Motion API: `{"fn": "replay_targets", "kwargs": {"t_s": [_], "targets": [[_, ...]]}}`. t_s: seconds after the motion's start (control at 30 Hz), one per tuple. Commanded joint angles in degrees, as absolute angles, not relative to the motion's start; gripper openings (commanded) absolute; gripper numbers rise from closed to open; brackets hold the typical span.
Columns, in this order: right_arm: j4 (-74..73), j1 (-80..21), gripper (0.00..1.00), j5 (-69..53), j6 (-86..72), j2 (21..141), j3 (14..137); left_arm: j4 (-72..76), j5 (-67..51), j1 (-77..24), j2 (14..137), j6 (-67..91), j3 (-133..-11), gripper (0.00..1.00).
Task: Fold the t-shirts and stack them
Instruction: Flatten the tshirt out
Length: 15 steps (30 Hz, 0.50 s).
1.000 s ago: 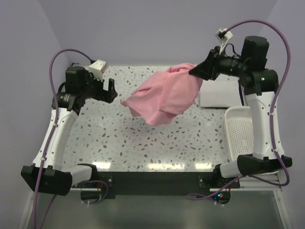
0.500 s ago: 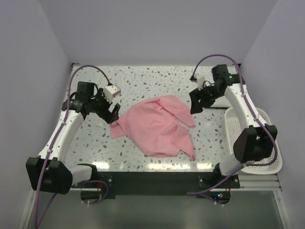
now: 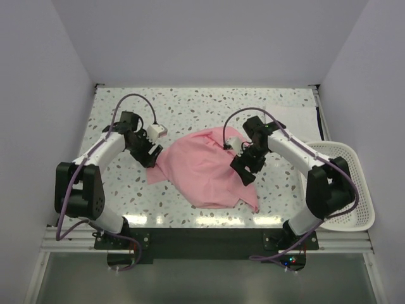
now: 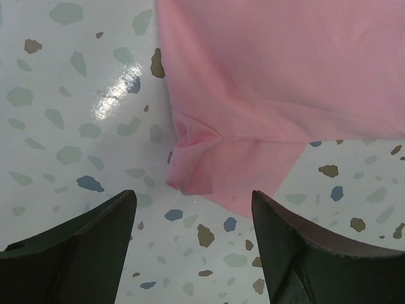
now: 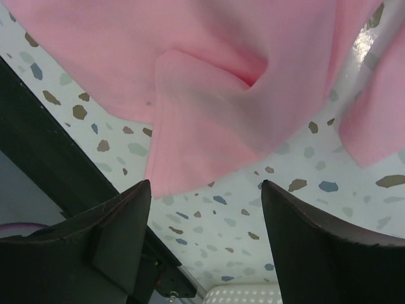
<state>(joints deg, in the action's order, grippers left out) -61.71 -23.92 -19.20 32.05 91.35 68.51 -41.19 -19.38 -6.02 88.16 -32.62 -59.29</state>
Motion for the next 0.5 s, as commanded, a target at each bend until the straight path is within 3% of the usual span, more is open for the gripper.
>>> {"fn": "replay_targets", "kwargs": {"t_s": [0.0,0.2,0.27,0.3,0.33,0.37,0.4,0.43,0.47], "targets": [[-56.3,-25.0,0.74,-15.4,31.1,93.8,67.0,-36.7,-15.8,-6.1,90.0,-32.0,-61.1,0.76],[-51.3,-27.7,0.75,-13.5,29.4,98.5,66.3,-35.9,-15.5,-6.0,93.6,-28.7,-62.1,0.56],[-50.0,-27.8,0.7,-11.7,28.7,100.4,66.4,-35.6,-15.6,-5.8,94.1,-27.3,-61.9,0.45],[-49.7,-27.9,0.61,-11.5,28.5,101.0,66.8,-35.5,-15.6,-5.5,94.1,-27.0,-61.9,0.37],[-49.7,-27.7,0.34,-11.3,28.2,102.3,67.5,-35.4,-15.6,-5.2,94.0,-26.8,-62.0,0.33],[-49.7,-27.7,0.2,-10.6,28.0,102.7,69.2,-35.5,-15.6,-4.8,93.9,-26.5,-62.0,0.29],[-50.6,-27.3,0.08,-10.5,28.4,102.7,70.3,-35.6,-15.6,-3.4,93.5,-26.2,-62.2,0.18],[-51.0,-26.9,0.0,-10.6,28.7,102.3,71.5,-35.8,-16.1,-2.6,92.8,-26.2,-63.1,0.1],[-51.5,-26.4,0.0,-10.9,29.6,101.9,74.5,-36.5,-16.4,-1.5,92.4,-26.3,-63.7,0.03]]}}
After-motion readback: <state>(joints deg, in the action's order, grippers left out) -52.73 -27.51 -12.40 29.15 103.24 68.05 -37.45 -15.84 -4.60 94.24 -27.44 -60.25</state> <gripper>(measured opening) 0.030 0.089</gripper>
